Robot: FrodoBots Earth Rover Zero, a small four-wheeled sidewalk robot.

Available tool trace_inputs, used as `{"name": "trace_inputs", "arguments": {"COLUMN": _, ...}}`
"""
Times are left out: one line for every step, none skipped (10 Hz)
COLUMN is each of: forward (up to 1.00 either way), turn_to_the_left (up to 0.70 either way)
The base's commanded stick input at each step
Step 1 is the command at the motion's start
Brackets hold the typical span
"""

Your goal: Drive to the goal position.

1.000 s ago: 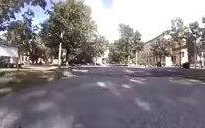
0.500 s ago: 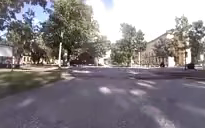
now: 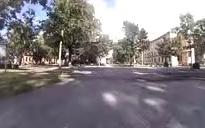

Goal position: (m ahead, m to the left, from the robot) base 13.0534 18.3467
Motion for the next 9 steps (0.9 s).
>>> {"name": "trace_inputs", "arguments": {"forward": 0.89, "turn_to_the_left": 0.0}}
{"name": "trace_inputs", "arguments": {"forward": 0.0, "turn_to_the_left": 0.0}}
{"name": "trace_inputs", "arguments": {"forward": 0.0, "turn_to_the_left": 0.0}}
{"name": "trace_inputs", "arguments": {"forward": 0.0, "turn_to_the_left": 0.0}}
{"name": "trace_inputs", "arguments": {"forward": 0.0, "turn_to_the_left": 0.0}}
{"name": "trace_inputs", "arguments": {"forward": 0.0, "turn_to_the_left": 0.0}}
{"name": "trace_inputs", "arguments": {"forward": 0.0, "turn_to_the_left": 0.0}}
{"name": "trace_inputs", "arguments": {"forward": 0.0, "turn_to_the_left": 0.0}}
{"name": "trace_inputs", "arguments": {"forward": 0.18, "turn_to_the_left": 0.0}}
